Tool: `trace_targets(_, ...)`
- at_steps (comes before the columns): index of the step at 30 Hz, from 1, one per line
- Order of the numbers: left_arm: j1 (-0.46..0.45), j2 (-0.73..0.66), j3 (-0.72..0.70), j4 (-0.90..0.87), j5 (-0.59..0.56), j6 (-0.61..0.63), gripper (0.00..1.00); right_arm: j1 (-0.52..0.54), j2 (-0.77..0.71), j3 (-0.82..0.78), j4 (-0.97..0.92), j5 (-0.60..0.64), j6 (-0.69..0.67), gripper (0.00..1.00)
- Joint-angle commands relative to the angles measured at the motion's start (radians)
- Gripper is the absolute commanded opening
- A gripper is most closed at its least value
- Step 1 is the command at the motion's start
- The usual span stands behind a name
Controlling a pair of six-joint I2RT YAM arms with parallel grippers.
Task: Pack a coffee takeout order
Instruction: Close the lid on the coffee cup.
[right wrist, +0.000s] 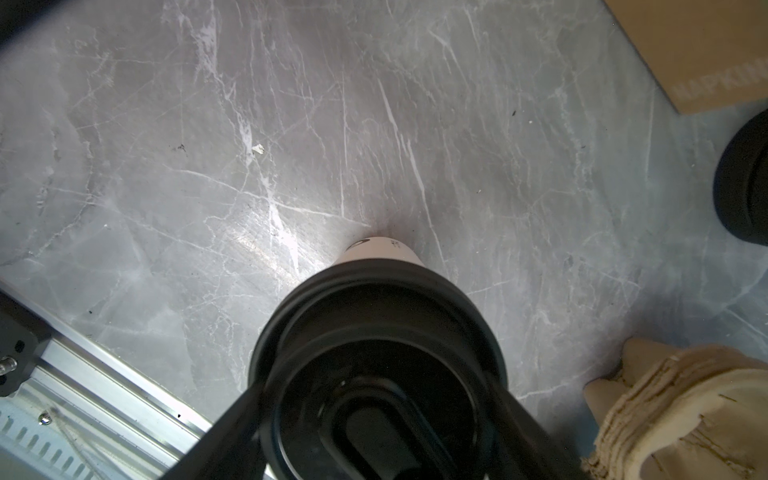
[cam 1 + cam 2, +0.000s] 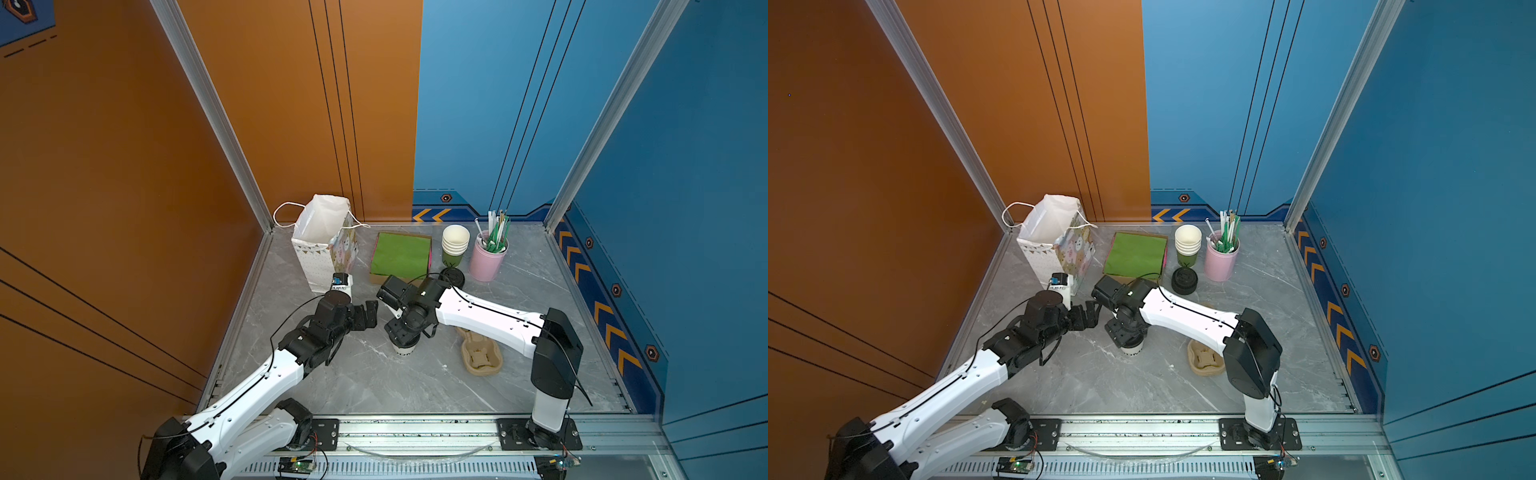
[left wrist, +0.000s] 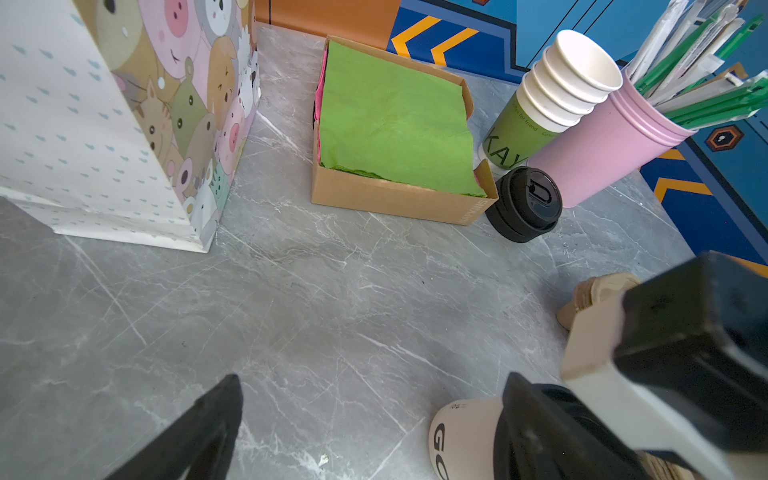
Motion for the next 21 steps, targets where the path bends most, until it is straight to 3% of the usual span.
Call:
trace_targets(1, 0.011, -0.015, -0.021, 0.009, 0.016, 0.011, 0.98, 0.014, 0.129, -0.057, -0.154, -0.095, 0.000, 0.76)
trace_targets(21, 0.025, -0.024, -0.035, 0.017, 0.022, 0.013, 0.98, -0.005, 0.111, 0.093, -0.152, -0.079, 0.010, 0.78)
